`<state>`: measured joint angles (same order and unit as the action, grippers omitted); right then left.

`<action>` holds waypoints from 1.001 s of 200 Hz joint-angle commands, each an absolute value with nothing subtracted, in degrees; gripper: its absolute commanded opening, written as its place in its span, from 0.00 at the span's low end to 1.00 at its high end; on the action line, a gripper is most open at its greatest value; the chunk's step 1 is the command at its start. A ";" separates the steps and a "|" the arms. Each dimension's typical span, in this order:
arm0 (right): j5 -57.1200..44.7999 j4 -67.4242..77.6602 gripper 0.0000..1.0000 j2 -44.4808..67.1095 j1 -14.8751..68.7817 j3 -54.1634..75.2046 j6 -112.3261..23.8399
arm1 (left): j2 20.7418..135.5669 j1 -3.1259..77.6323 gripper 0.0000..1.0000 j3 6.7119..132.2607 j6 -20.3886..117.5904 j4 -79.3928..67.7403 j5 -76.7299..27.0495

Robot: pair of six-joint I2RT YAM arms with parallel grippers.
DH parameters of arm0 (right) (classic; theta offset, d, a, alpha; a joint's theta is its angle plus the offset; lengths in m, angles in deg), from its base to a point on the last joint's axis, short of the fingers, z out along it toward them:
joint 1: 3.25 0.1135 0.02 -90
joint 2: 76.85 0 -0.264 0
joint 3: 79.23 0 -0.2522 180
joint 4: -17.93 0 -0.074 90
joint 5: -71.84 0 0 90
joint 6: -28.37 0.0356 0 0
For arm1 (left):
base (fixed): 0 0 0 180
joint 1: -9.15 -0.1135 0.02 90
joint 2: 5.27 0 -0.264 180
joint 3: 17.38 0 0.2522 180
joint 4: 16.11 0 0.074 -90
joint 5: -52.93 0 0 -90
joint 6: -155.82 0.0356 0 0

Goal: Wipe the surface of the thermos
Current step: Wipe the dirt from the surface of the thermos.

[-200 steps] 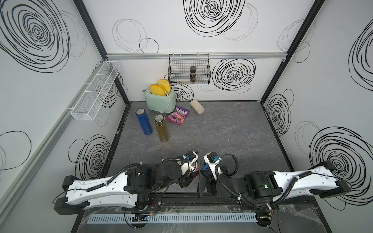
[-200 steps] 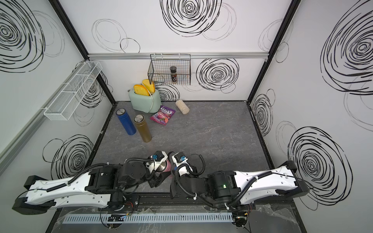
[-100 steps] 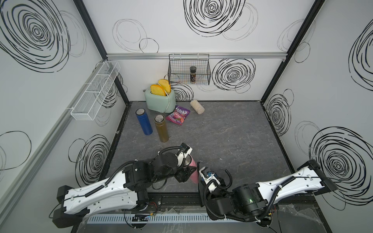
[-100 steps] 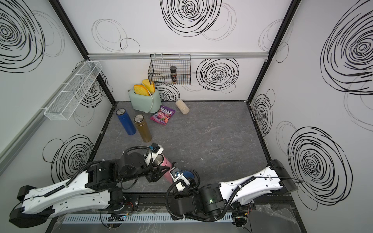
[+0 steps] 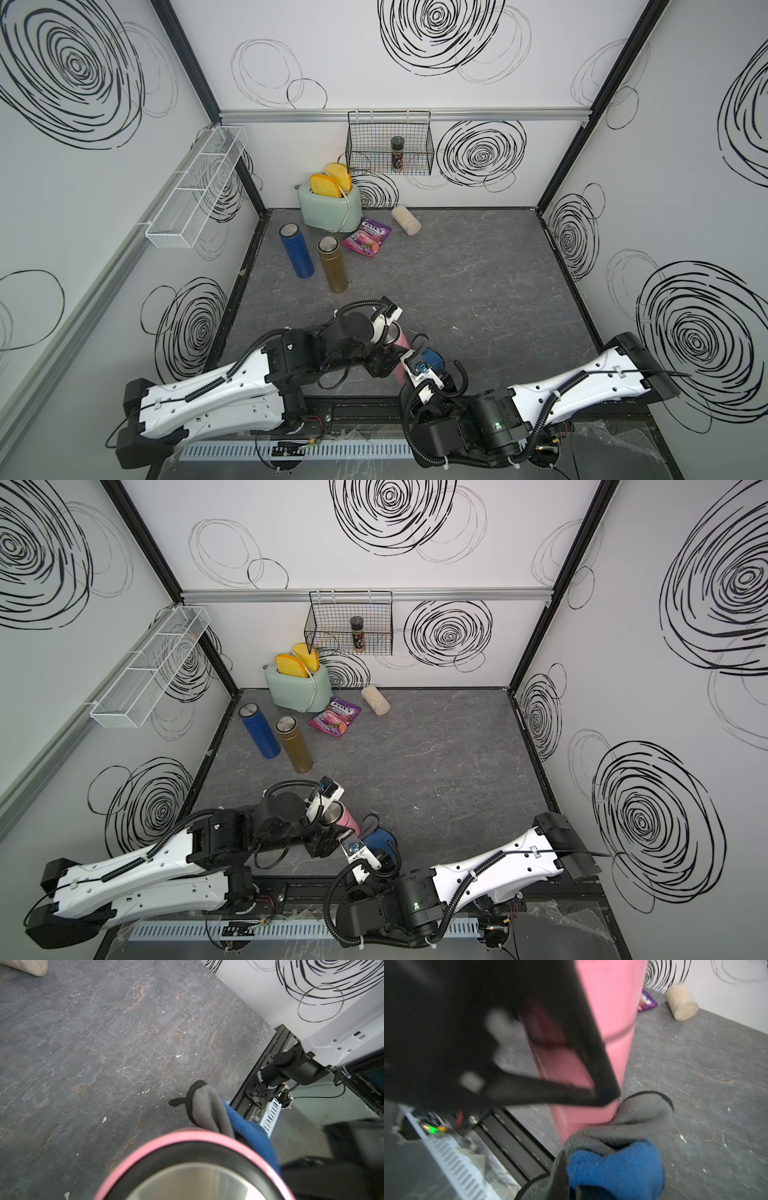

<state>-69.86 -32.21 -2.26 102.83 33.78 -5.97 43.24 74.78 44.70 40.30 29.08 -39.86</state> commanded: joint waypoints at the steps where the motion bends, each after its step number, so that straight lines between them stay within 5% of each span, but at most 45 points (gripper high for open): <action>1: -69.95 -30.72 0.00 -5.95 103.21 32.15 -3.14 | 42.35 74.90 0.03 44.29 40.11 21.79 -38.84; 62: -76.67 -31.17 0.00 -2.61 102.41 18.40 -16.85 | 42.20 74.98 0.02 43.61 40.33 22.02 -40.50; 117: -60.09 -29.60 0.00 -13.86 97.45 43.68 6.88 | 41.30 74.90 0.03 41.12 41.09 21.13 -47.80; 200: -70.38 -43.64 0.00 -27.04 103.36 42.10 14.62 | 49.79 75.71 0.03 39.50 44.73 17.05 -57.59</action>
<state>-67.04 -37.22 -25.74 103.03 42.59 10.03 48.05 74.98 40.35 43.19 23.70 -50.92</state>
